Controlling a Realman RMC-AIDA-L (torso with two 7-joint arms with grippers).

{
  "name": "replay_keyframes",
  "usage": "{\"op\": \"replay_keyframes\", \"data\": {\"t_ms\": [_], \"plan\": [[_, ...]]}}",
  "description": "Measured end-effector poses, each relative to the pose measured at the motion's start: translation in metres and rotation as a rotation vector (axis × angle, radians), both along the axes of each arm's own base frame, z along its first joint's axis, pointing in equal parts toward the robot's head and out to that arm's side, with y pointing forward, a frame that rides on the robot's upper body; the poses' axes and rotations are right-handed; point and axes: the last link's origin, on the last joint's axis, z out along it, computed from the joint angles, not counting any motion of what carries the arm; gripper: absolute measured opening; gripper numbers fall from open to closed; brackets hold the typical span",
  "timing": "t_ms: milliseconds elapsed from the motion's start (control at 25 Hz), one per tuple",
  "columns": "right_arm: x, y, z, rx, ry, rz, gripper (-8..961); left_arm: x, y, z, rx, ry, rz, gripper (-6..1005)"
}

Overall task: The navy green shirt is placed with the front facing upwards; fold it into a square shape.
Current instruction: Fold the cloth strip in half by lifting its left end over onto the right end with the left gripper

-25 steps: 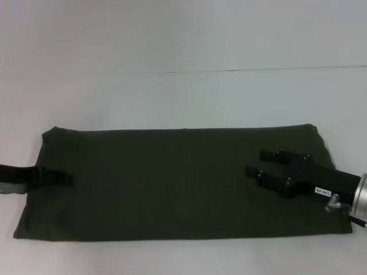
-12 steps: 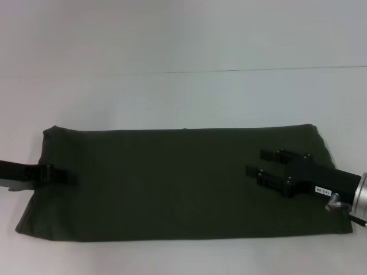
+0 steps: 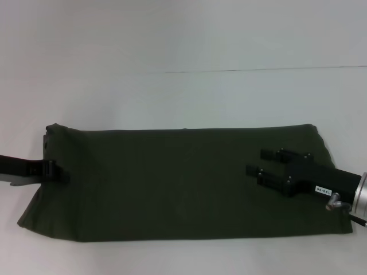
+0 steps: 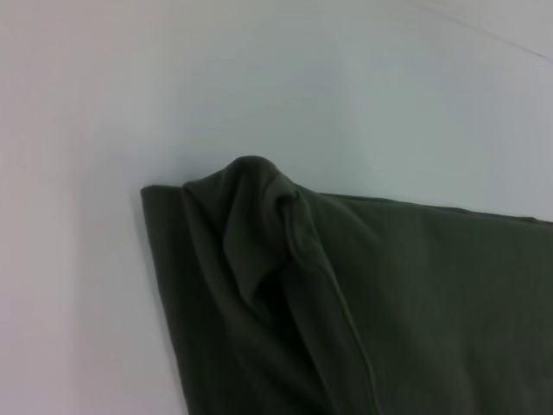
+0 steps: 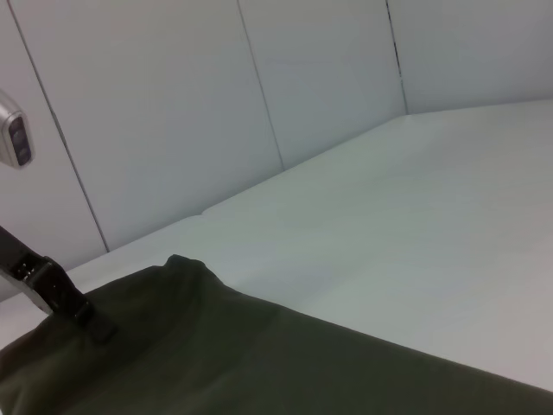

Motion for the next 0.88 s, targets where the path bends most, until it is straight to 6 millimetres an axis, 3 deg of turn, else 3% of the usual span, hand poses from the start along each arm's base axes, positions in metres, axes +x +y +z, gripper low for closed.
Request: {"op": "replay_keyframes", "data": {"t_ms": [200, 880], "plan": [[0.000, 0.000, 0.000, 0.000, 0.000, 0.001, 645, 0.001, 0.001, 0.001, 0.001, 0.010, -0.014, 63], [-0.011, 0.006, -0.006, -0.015, 0.005, 0.028, 645, -0.021, -0.006, 0.044, 0.080, 0.128, 0.012, 28]]}}
